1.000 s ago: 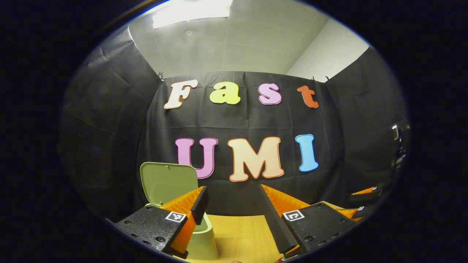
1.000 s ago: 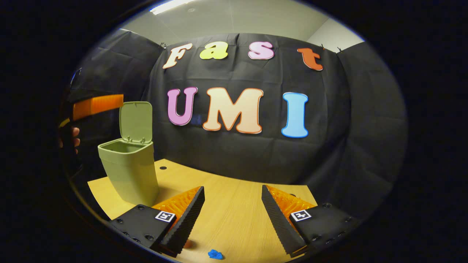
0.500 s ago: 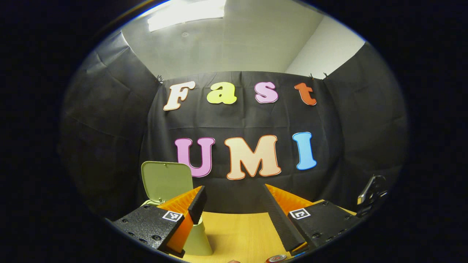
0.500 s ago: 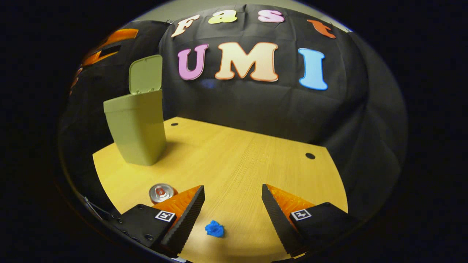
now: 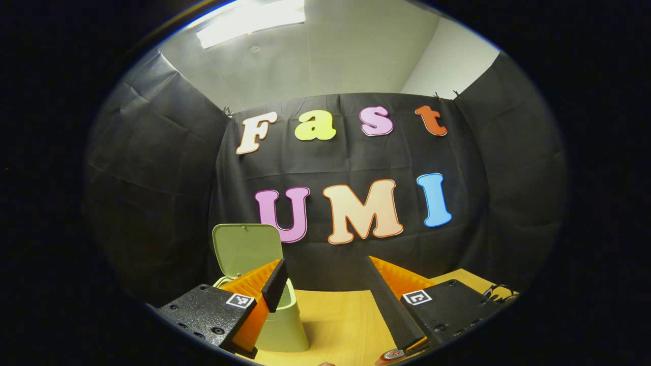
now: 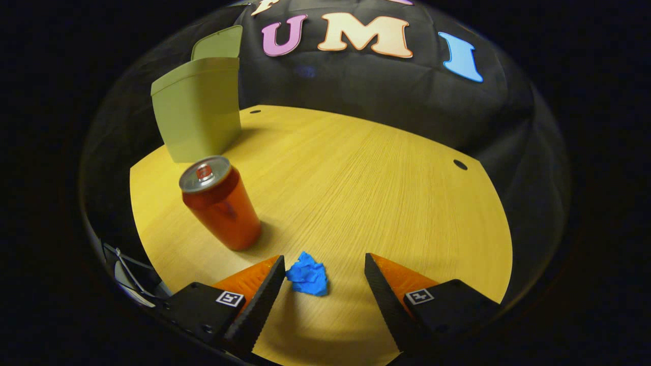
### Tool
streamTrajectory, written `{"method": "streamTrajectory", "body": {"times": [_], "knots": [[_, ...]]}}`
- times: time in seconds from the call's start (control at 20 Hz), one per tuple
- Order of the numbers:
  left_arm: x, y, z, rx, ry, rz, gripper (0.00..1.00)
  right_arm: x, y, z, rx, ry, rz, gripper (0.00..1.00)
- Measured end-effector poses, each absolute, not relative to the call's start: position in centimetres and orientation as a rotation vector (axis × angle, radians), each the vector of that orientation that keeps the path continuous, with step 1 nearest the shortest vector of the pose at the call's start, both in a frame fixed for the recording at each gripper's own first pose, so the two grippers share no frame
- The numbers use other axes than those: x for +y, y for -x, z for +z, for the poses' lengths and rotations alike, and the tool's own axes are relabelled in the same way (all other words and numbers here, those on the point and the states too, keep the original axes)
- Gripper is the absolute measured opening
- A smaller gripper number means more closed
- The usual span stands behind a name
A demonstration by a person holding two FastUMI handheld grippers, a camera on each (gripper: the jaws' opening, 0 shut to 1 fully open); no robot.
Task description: Press the lid of the desktop garbage bin to open it, pick up the crumpled paper on the desktop and throw it into the bin, then pick up the pop can on the desktop and drop it into the bin, and finally close the garbage bin lid.
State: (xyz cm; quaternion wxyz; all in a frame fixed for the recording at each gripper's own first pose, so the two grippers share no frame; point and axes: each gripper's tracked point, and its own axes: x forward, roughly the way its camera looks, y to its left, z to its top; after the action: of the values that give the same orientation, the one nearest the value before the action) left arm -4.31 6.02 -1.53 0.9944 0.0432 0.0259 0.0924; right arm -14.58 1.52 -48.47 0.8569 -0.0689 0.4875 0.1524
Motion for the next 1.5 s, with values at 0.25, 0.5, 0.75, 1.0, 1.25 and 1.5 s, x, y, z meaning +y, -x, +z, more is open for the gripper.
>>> {"method": "streamTrajectory", "body": {"times": [0.25,0.5,0.75,1.0,1.25,1.5], "knots": [[7.1,4.3,-1.7,0.055,-0.076,0.19,0.9,2.9,16.5,-49.8,1.098,0.07,0.331,0.8],[7.8,4.4,-2.4,0.066,-0.061,0.187,0.9,2.7,16.4,-49.4,1.115,0.025,0.27,0.11],[8.4,4.7,-2.7,0.076,-0.051,0.179,0.9,3.0,9.9,-43.8,0.889,-0.033,0.208,0.05],[9.5,5.5,-2.6,0.068,-0.036,0.186,0.9,3.6,4.1,-37.7,0.731,-0.049,0.194,0.05],[11.6,6.2,-2.9,0.078,-0.033,0.21,0.9,5.9,-0.2,-32.0,0.593,-0.034,0.217,0.04],[14.3,7.1,-3.2,0.086,-0.032,0.243,0.9,9.9,-3.6,-26.5,0.464,-0.027,0.263,0.05]]}}
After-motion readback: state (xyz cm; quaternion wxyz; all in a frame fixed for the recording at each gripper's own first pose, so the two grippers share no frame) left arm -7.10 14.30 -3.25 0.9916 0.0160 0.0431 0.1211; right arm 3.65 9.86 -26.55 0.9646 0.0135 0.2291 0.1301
